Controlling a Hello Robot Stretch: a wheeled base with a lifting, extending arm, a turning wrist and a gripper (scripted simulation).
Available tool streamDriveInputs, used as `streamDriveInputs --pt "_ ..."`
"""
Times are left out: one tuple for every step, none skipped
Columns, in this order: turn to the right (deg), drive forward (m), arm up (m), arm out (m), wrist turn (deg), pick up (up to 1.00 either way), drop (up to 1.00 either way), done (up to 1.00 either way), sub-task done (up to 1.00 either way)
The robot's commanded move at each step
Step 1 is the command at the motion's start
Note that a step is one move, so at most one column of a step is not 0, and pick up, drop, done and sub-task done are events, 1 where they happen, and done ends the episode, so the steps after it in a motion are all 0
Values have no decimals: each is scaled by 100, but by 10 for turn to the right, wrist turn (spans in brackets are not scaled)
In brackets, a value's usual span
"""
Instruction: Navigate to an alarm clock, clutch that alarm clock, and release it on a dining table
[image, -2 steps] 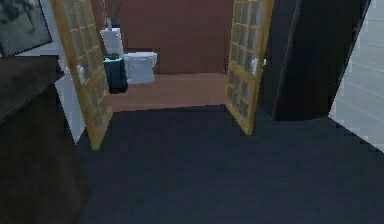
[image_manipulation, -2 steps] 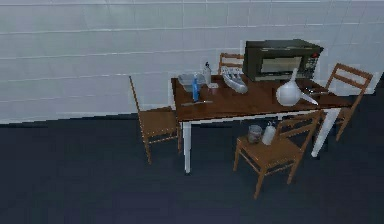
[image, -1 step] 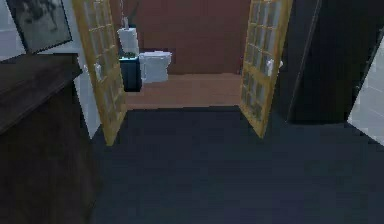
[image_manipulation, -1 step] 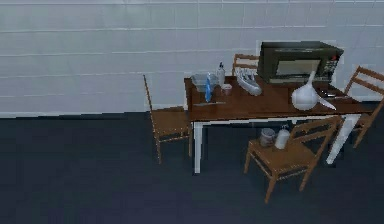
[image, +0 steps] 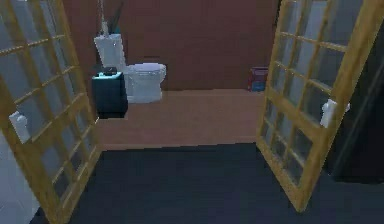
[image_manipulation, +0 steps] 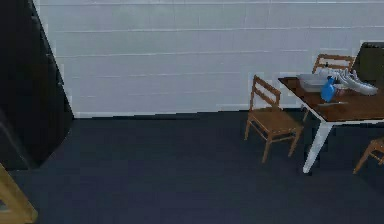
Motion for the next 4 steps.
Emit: streamDriveInputs --pt "0 100 0 0 0 0 0 0 0" --pt "0 100 0 0 0 0 0 0 0" --pt "60 0 0 0 0 0 0 0 0" --pt "0 30 0 0 0 0 0 0 0"
